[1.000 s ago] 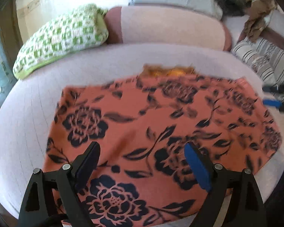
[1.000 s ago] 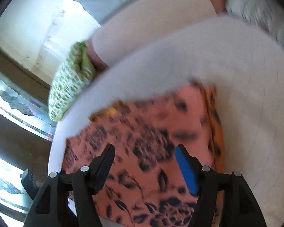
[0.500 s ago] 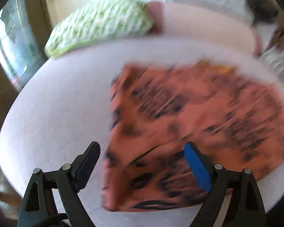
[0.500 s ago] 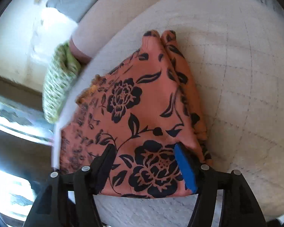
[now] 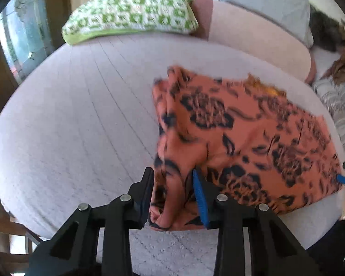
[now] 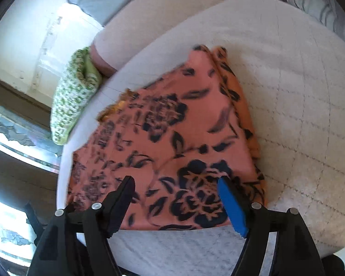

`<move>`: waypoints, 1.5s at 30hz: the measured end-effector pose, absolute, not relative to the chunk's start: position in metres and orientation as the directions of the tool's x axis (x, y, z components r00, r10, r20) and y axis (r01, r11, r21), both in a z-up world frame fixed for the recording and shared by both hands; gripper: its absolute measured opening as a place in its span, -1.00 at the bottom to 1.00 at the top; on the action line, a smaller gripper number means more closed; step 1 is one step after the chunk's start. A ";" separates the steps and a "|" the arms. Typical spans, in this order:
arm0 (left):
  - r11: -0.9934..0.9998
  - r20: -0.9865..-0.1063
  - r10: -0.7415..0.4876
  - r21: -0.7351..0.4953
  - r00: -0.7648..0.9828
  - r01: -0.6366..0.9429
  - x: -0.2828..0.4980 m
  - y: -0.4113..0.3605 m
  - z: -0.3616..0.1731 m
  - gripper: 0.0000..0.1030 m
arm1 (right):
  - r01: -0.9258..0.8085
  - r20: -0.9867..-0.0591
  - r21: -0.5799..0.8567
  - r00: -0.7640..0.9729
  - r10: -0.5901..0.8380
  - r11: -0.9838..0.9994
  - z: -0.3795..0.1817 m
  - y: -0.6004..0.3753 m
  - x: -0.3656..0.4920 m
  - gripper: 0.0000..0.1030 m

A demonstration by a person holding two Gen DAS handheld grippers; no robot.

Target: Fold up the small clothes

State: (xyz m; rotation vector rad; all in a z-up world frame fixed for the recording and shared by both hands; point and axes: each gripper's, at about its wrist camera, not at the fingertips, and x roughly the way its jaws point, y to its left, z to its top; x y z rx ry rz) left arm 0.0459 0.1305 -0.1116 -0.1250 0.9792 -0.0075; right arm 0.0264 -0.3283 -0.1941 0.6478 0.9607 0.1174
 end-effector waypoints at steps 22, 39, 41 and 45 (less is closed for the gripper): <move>1.000 -0.771 0.002 0.009 0.637 0.008 0.168 0.128 -0.087 -0.13 | 0.203 -0.674 0.638 0.613 0.411 0.743 -0.201 -0.351 0.012 0.51; 0.984 -0.732 -0.136 -0.022 0.667 0.177 0.069 -0.021 -0.090 0.48 | 0.447 -0.620 0.774 0.680 0.392 0.449 -0.221 -0.371 -0.056 0.51; 0.984 -0.737 -0.121 -0.002 0.665 0.177 0.079 -0.028 -0.095 0.48 | 0.448 -0.613 0.784 0.670 0.419 0.431 -0.227 -0.360 -0.050 0.51; 0.985 -0.817 -0.083 0.020 0.571 0.173 0.105 -0.036 -0.125 0.48 | 0.478 -0.623 0.772 0.698 0.353 0.419 -0.232 -0.359 -0.035 0.51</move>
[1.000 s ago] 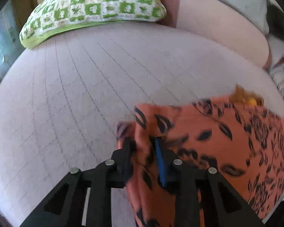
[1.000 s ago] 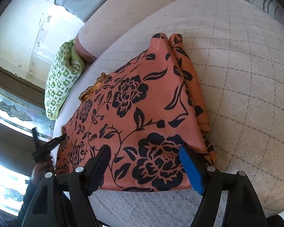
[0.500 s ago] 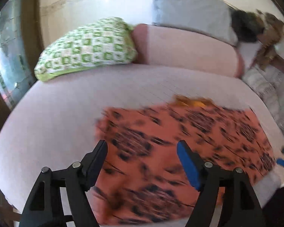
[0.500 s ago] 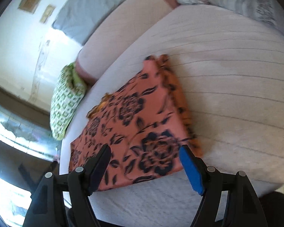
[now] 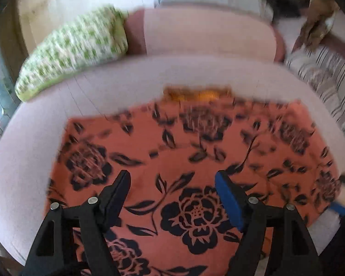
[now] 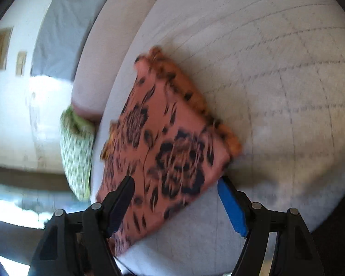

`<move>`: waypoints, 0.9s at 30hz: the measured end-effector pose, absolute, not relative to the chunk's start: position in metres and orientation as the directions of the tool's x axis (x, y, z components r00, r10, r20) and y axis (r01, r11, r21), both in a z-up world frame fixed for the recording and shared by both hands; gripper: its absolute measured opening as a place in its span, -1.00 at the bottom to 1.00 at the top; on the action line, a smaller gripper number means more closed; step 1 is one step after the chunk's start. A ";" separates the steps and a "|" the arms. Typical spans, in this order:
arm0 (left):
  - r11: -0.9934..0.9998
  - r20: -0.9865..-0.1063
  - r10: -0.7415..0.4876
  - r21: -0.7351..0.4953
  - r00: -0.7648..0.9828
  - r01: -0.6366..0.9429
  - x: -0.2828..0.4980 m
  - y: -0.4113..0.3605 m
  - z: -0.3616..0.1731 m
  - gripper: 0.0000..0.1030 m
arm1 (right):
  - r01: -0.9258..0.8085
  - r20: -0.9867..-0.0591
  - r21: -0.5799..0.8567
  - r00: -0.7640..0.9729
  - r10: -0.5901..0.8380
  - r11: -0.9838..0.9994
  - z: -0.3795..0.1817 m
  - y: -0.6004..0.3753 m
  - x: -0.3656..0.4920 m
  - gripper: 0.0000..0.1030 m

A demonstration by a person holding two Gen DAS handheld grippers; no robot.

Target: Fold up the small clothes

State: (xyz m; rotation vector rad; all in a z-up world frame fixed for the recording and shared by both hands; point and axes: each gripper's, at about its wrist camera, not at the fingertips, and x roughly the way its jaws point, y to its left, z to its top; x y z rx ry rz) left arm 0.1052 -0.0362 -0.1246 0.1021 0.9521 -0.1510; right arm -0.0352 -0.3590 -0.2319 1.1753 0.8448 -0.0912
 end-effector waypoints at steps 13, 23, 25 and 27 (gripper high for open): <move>0.988 -0.812 -0.076 0.018 0.578 0.154 0.110 -0.033 -0.130 0.48 | 0.489 -0.658 0.725 0.701 0.276 0.486 -0.217 -0.354 -0.015 0.52; 0.977 -0.819 -0.082 0.047 0.567 0.209 0.103 -0.043 -0.142 0.57 | 0.473 -0.712 0.653 0.649 0.268 0.591 -0.211 -0.349 0.014 -0.77; 0.978 -0.835 -0.135 -0.026 0.533 0.207 0.104 -0.031 -0.132 0.53 | 0.431 -0.720 0.613 0.650 0.243 0.662 -0.192 -0.337 0.023 -0.77; 0.980 -0.814 -0.179 -0.100 0.553 0.169 0.094 -0.006 -0.115 0.51 | 0.350 -0.710 0.555 0.672 0.210 0.755 -0.156 -0.313 0.029 -0.77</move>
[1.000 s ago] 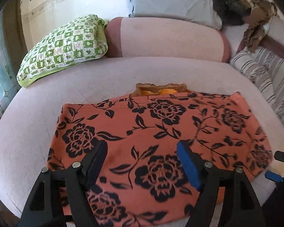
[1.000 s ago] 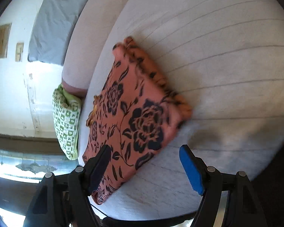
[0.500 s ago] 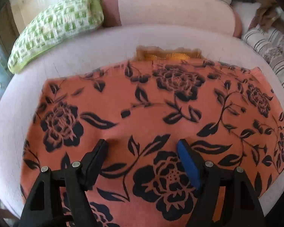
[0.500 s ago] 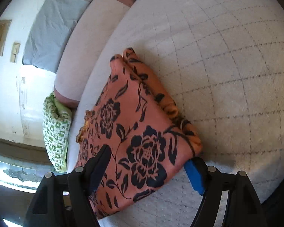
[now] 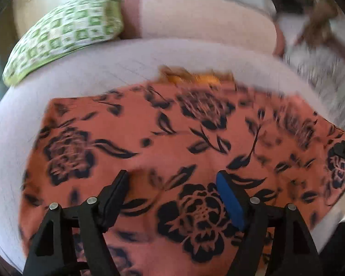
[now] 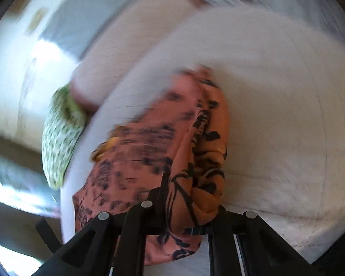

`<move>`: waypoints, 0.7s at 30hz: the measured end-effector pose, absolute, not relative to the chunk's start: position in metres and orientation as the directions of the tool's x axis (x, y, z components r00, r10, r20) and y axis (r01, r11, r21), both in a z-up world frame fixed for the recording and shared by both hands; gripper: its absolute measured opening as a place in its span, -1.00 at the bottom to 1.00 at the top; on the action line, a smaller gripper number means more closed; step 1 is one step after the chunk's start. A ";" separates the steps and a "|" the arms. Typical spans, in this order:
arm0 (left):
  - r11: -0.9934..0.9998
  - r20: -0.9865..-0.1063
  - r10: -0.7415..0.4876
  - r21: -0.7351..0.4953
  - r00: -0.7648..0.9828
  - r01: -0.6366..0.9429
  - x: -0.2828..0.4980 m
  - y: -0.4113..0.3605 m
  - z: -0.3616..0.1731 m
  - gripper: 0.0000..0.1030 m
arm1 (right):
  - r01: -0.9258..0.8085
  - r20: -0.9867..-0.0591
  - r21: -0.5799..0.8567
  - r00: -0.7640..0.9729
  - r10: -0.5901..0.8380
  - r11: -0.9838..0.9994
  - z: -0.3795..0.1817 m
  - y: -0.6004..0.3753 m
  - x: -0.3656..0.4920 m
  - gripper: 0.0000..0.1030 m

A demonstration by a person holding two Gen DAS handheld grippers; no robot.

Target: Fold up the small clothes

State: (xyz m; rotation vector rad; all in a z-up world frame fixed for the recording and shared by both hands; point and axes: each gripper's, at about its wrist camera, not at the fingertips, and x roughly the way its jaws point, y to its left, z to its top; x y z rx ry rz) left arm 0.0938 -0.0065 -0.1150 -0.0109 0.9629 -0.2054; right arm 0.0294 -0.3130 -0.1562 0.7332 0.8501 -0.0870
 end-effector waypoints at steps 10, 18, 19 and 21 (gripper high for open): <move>0.953 -0.640 -0.003 -0.235 0.769 -0.192 -0.021 0.203 -0.036 0.51 | -0.199 -0.651 0.254 0.688 0.320 0.946 -0.046 -0.071 0.051 -0.77; 0.912 -0.714 0.065 -0.241 0.697 -0.332 -0.060 0.271 -0.068 0.51 | -0.278 -0.823 0.325 0.387 0.415 0.904 -0.155 0.019 0.087 -0.76; 0.914 -0.714 0.066 -0.237 0.697 -0.329 -0.061 0.271 -0.068 0.51 | -0.286 -0.814 0.333 0.394 0.427 0.898 -0.144 0.016 0.088 -0.77; 0.917 -0.713 0.032 -0.257 0.700 -0.304 -0.057 0.265 -0.070 0.51 | -0.306 -0.796 0.334 0.415 0.441 0.891 -0.125 0.015 0.084 -0.77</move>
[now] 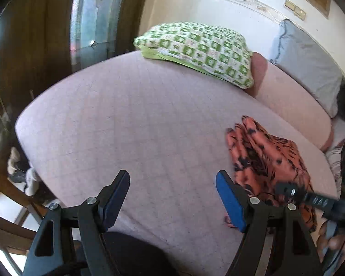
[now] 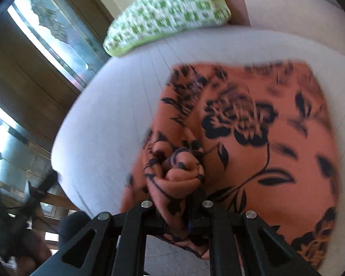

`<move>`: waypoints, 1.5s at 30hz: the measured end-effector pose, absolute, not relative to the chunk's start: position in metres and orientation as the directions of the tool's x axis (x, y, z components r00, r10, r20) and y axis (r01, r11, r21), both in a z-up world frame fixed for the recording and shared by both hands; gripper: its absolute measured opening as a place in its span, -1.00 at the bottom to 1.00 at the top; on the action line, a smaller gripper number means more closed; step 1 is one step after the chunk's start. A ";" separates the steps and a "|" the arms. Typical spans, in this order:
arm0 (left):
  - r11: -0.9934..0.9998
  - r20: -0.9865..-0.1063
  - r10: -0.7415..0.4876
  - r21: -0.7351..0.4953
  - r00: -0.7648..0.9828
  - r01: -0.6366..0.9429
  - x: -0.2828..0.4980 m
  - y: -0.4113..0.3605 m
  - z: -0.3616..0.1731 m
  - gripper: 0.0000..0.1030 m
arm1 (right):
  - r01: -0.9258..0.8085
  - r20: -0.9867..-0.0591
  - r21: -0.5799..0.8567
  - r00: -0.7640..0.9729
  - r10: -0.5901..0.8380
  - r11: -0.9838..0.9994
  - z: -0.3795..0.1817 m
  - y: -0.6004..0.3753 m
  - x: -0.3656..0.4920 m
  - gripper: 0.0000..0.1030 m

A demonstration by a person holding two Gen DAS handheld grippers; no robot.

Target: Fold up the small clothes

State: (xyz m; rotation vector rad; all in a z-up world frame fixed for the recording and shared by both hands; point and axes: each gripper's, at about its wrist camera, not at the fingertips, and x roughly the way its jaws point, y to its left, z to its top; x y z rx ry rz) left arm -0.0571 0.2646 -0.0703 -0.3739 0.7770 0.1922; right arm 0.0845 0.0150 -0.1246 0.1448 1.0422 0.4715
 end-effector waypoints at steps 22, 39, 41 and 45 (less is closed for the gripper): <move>0.931 -0.788 -0.257 -0.357 0.559 -0.074 0.014 0.141 -0.112 -0.05 | -0.156 -0.608 0.610 0.537 0.585 0.777 -0.111 -0.129 0.036 0.40; 0.949 -0.800 -0.177 -0.293 0.573 -0.116 0.015 0.166 -0.135 -0.75 | -0.230 -0.647 0.527 0.516 0.562 0.818 -0.102 -0.117 0.081 0.44; 0.939 -0.801 -0.197 -0.320 0.566 -0.126 0.016 0.170 -0.141 -0.74 | -0.228 -0.643 0.532 0.518 0.564 0.815 -0.100 -0.117 0.087 0.46; 0.937 -0.801 -0.210 -0.329 0.561 -0.119 0.016 0.172 -0.135 -0.62 | -0.178 -0.656 0.615 0.424 0.624 0.768 -0.128 -0.115 0.110 0.61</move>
